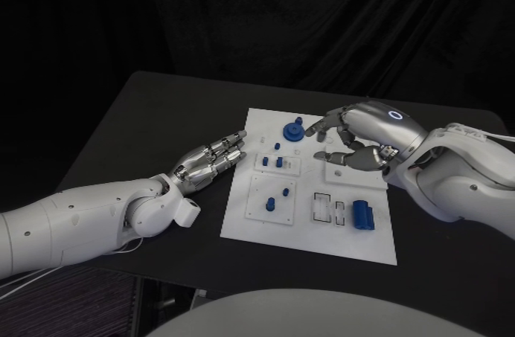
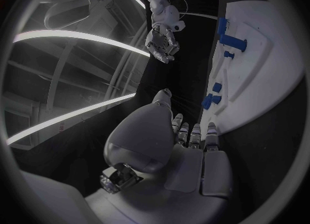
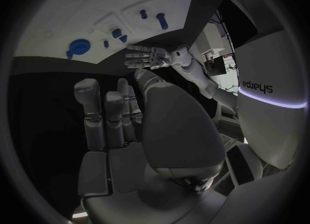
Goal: Assemble the parts on the task board
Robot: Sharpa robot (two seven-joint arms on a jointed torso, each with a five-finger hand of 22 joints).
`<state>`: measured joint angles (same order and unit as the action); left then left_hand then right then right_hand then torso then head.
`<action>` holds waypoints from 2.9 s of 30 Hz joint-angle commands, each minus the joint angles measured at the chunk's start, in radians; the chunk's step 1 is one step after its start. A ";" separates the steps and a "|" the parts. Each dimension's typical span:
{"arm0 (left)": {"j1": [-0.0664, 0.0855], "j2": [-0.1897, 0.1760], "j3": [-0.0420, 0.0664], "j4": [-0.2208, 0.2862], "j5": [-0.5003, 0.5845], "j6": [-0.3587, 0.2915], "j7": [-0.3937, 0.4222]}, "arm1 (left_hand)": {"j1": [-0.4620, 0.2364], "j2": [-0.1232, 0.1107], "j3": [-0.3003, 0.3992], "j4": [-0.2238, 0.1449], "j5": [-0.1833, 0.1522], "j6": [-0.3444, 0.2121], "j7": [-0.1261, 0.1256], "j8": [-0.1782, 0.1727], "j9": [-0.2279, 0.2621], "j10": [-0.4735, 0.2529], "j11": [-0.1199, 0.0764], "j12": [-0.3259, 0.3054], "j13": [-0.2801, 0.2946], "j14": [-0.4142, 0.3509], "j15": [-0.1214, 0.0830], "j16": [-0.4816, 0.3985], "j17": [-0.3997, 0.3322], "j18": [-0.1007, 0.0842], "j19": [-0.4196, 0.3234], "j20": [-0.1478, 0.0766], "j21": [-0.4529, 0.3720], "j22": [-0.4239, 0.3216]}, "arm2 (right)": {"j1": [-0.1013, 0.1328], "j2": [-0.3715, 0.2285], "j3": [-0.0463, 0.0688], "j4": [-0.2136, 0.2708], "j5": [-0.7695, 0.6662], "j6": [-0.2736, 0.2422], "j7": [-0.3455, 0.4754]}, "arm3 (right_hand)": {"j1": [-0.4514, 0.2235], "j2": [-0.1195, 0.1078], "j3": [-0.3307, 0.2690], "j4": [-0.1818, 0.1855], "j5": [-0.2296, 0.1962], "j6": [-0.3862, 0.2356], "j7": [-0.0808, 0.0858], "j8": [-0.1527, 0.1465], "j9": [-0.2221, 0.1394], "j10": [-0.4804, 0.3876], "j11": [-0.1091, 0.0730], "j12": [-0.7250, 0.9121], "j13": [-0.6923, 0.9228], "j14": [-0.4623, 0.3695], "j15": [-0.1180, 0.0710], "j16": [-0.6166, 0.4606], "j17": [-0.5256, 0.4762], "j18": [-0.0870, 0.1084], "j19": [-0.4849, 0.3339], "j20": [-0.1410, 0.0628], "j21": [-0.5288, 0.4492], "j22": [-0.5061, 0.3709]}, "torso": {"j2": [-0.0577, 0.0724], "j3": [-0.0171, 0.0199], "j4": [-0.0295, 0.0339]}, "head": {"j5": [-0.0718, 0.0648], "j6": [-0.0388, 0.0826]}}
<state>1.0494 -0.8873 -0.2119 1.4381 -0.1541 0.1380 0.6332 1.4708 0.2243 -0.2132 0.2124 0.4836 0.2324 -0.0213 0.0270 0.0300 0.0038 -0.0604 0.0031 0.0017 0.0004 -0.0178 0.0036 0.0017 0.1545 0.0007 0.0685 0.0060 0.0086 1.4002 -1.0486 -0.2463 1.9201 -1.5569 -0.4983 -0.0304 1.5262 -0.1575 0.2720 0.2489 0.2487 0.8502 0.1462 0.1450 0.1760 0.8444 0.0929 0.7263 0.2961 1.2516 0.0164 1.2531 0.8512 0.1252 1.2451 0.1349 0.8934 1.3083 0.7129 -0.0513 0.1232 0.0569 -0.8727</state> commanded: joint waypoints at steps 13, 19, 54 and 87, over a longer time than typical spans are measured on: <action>-0.001 -0.003 0.001 0.010 0.001 -0.024 0.048 | -0.001 0.006 0.004 0.000 0.006 0.011 0.004 0.006 0.002 0.000 0.006 -0.002 0.000 0.000 0.001 -0.004 -0.002 0.000 0.001 -0.001 -0.004 -0.001 | -0.057 -0.155 -0.002 0.002 0.243 0.242 -0.375 | -0.336 0.037 -0.035 0.044 -0.022 0.093 -0.061 0.252 0.152 0.726 -0.078 0.844 1.275 0.302 -0.060 0.302 0.671 -0.062 0.197 -0.068 0.381 0.180 | -0.001 -0.0039 0.0035 | -0.060 0.000; -0.001 -0.001 0.001 0.010 0.001 -0.030 0.063 | -0.001 0.005 0.004 0.000 0.007 0.015 0.004 0.007 0.003 0.002 0.006 -0.001 0.000 0.000 -0.003 -0.004 -0.002 0.000 0.001 -0.005 -0.004 -0.002 | -0.076 -0.171 -0.002 0.013 0.238 0.297 -0.487 | -0.467 0.023 -0.020 0.045 -0.038 0.085 -0.088 0.373 0.235 0.726 -0.104 0.844 1.275 0.319 -0.084 0.318 0.720 -0.092 0.267 -0.092 0.534 0.219 | 0.000 -0.0004 0.0008 | -0.094 0.000; -0.001 0.007 0.001 0.001 0.001 -0.008 0.042 | 0.001 0.007 0.007 -0.002 0.009 0.009 0.006 0.006 0.002 0.000 0.009 -0.002 -0.001 0.000 -0.003 -0.004 -0.002 -0.001 0.001 -0.006 -0.003 0.000 | -0.157 -0.156 -0.002 0.088 0.077 0.387 -0.614 | -0.481 -0.010 -0.038 0.047 -0.179 0.088 -0.129 0.544 0.382 0.726 -0.138 0.844 1.275 0.319 -0.130 0.318 0.720 -0.107 0.292 -0.134 0.613 0.239 | 0.002 0.0010 0.0007 | -0.152 0.000; -0.003 0.013 0.001 -0.008 0.001 0.012 0.000 | 0.003 0.010 0.011 -0.004 0.009 0.005 0.009 0.005 0.001 -0.002 0.012 -0.003 -0.001 0.000 0.001 -0.004 -0.002 -0.001 0.002 -0.003 -0.003 0.001 | -0.176 -0.069 -0.002 0.030 0.083 0.389 -0.587 | -0.481 0.007 -0.034 0.047 -0.164 0.013 -0.082 0.394 0.297 0.726 -0.099 0.844 1.275 0.319 -0.097 0.318 0.720 -0.102 0.279 -0.108 0.593 0.231 | 0.003 0.0005 0.0012 | -0.149 0.000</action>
<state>1.0476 -0.8768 -0.2119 1.4289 -0.1542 0.1340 0.6335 1.4708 0.2243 -0.2075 0.2068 0.4868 0.2395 -0.0141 0.0310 0.0308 0.0028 -0.0543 0.0031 0.0017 0.0004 -0.0179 0.0036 0.0012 0.1545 0.0007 0.0684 0.0060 0.0086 1.2279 -1.1219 -0.2478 1.9494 -1.4762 -0.1206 -0.6179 1.0515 -0.1507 0.2388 0.2962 0.0812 0.8670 0.0639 0.5428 0.4757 1.4657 -0.0130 1.5682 1.3077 1.4653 -0.0874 1.5680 1.3076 0.0236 1.4653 0.0235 1.4904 1.3084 0.7157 -0.0510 0.1248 -0.0913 -0.8727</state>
